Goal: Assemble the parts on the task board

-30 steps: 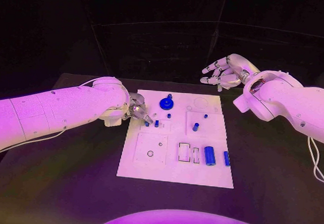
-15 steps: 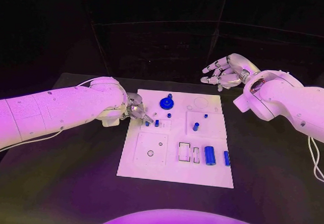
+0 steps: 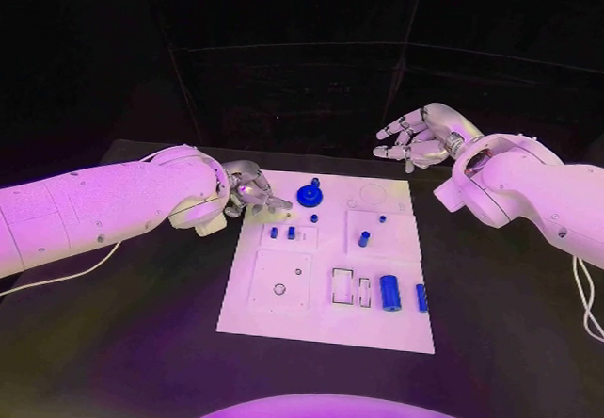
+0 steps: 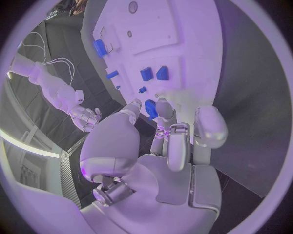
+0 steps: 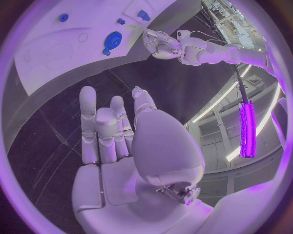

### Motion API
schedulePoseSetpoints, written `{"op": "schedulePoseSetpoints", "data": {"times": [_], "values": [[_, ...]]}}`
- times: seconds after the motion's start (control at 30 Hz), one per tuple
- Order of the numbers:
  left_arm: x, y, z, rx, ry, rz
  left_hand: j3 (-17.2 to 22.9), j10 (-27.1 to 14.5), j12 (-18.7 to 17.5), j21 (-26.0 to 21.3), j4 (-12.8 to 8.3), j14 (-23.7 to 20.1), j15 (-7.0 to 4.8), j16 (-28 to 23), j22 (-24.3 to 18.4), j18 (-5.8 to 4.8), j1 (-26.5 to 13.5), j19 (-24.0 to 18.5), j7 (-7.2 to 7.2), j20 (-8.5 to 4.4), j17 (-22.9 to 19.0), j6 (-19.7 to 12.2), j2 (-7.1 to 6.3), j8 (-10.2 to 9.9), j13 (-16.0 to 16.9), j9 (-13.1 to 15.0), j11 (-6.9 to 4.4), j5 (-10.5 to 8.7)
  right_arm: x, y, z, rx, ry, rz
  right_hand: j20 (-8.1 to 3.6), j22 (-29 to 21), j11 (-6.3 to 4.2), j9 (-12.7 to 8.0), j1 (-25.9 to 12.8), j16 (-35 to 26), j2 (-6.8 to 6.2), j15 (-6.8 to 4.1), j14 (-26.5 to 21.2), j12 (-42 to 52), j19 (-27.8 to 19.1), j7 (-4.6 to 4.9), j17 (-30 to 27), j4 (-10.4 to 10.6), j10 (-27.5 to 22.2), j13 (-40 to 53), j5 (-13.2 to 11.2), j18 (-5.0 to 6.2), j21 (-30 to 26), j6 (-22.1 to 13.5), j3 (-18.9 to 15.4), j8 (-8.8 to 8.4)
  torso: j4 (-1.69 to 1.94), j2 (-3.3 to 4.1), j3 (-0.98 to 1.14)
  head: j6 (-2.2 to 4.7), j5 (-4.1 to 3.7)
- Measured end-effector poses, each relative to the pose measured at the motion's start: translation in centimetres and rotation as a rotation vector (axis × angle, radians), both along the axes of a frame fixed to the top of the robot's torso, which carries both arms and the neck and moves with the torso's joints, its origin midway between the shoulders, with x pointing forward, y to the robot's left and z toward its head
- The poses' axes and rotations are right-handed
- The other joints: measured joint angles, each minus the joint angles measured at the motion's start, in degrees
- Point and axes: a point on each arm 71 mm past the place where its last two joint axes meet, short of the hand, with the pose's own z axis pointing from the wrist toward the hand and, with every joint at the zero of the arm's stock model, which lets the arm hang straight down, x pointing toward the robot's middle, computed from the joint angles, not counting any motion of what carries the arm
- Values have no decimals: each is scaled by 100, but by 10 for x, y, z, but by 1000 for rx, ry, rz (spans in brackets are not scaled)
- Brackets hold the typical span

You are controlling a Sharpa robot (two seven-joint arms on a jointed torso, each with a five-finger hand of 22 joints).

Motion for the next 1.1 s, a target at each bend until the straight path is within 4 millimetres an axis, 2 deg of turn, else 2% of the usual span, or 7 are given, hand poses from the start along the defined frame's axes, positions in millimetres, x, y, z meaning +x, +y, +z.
{"op": "schedulePoseSetpoints", "data": {"times": [0.07, 0.13, 0.23, 0.37, 0.53, 0.8, 1.1], "values": [[1, 1, 3, -45, -27, 12, -126, -291, -237, -376, -16, 7, 90, -175, -383, 6, 179, -173, 120, 65, 0, -221, -12, -113, -234, -86, 95, 0, 0, -1, 0, 0, 0, -1, 0, 0, 0, 0, 0, 0, 0, 0, 0, 0, 0, 0, 0, 0, 0, 0, 0, 0, 0, 0, 0, 0, 0, -1, 0, 9, -6], [2, 1, 5, -78, -50, 14, -203, -549, -357, -1039, -94, -1, 159, -534, -1051, 198, 441, -503, 205, 135, -46, -381, -2, -174, -333, -159, 190, 0, 0, -1, 0, 0, 0, -2, 0, 0, 0, 0, 0, 0, 0, 0, 0, 0, 0, 0, 0, 0, 0, 0, 0, 0, 0, 0, 0, 0, 0, -2, 2, 24, -9], [4, -4, 8, -126, -93, -2, -142, -1077, -656, -2154, -330, -354, 291, -1289, -2090, 393, 1043, -1090, 345, 249, -971, -562, 114, -250, -556, -286, 331, 0, 0, -1, 0, -1, 0, -2, 0, 0, 0, 0, 0, 0, 0, 0, 0, 0, 0, 0, 0, 0, 0, 0, 0, 0, 0, 0, 0, 0, 0, -2, 3, 44, -17], [6, -21, 12, -178, -163, -68, 214, -1640, -1169, -2622, -730, -908, 415, -2000, -2417, 395, 1866, -1349, 440, 374, -1893, -651, 238, -416, -981, -519, 457, 39, 0, -1, 0, -1, 0, -2, 0, 0, 0, 0, 0, 0, 0, 0, 0, 0, 0, 0, 0, 0, 0, -3, 0, 0, -3, 0, 0, 0, -1, 1, 1, 90, -43], [5, -44, 14, -192, -266, -201, 771, -1788, -1985, -2809, -1135, -1141, 498, -2187, -2530, 394, 2375, -1404, 499, 429, -2299, -442, 79, -916, -1888, -1108, 531, 39, 0, 0, 0, 0, 0, 1, 0, -5, 0, 0, 0, 0, 0, 0, 0, 0, 0, 0, 1, 0, 0, -6, 0, 0, -21, 0, 0, 0, -9, 5, -2, 147, -73], [4, -72, 7, -86, -380, -411, 988, -1535, -2689, -2275, -1231, -244, 457, -1101, -2127, 394, 2154, -690, 440, 429, -1079, -55, -261, -1461, -2894, -1716, 551, 39, 0, 2, 0, 1, 0, 4, 0, -4, 0, 0, 0, 0, 0, 0, 0, 0, 0, 0, 1, 0, 0, -6, 0, 0, -21, 0, 0, 0, -13, 9, 0, 192, -103], [7, -84, -3, 57, -418, -514, 1034, -1391, -2845, -1385, -1246, -11, 415, -715, -1269, 301, 2097, -139, 388, 353, -596, 137, -280, -1636, -3288, -1953, 494, 39, 0, 4, 0, 2, 0, 7, 0, -4, 0, 0, 0, 0, 0, 0, 0, 0, 0, 0, 1, 17, 0, -6, 0, 0, -21, 0, 17, 0, -15, 10, 0, 203, -124]]}}
